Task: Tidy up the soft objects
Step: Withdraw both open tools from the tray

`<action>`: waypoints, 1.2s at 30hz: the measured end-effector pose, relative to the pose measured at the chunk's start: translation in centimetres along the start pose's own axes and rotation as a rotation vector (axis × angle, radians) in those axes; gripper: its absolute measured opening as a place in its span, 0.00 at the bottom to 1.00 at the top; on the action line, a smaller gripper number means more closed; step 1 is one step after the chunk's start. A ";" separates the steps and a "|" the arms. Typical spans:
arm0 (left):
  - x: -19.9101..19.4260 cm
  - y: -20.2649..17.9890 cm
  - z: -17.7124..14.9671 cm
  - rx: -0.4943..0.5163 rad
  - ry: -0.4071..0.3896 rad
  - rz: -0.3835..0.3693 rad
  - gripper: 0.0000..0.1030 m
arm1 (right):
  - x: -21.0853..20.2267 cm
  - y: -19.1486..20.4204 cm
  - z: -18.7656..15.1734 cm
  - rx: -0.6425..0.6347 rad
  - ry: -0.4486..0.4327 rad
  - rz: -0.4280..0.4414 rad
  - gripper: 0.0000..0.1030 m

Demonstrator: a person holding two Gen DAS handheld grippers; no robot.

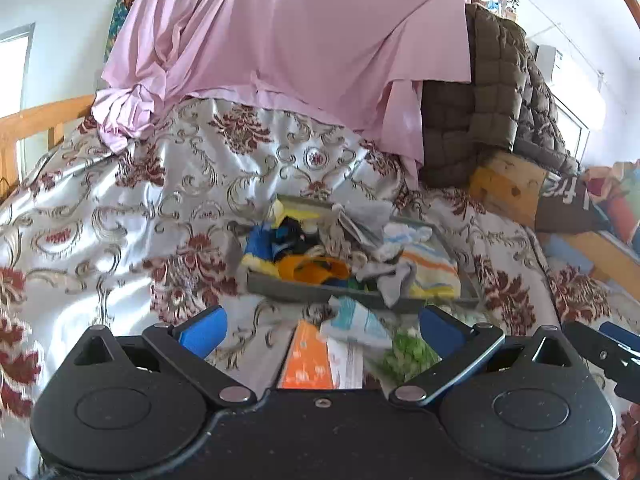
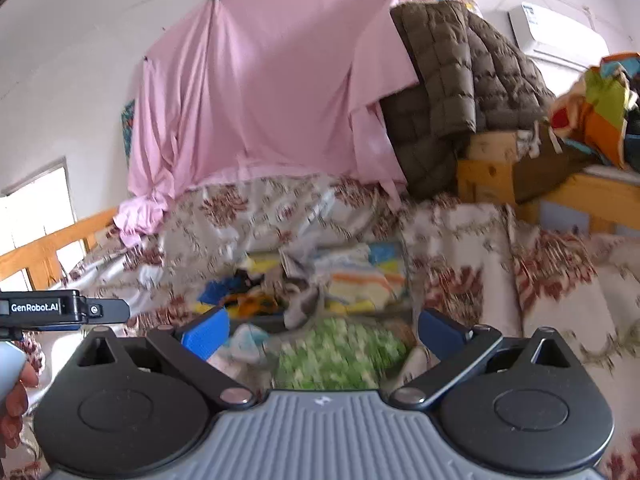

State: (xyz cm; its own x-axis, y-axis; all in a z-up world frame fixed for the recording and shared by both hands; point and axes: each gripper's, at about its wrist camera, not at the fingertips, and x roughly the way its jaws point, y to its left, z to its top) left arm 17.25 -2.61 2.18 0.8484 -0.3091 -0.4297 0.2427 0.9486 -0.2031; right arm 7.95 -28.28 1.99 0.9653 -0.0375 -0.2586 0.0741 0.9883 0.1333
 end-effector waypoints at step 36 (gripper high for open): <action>0.5 0.7 -5.0 0.059 0.135 0.075 0.99 | 2.7 2.4 -3.2 -0.092 0.249 0.034 1.00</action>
State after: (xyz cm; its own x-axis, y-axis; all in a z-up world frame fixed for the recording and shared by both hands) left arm 15.50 -2.42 -2.61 0.7954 -0.2399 -0.5566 0.2116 0.9705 -0.1159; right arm 9.93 -25.48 -1.49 0.8747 0.0221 -0.4841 0.0087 0.9981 0.0613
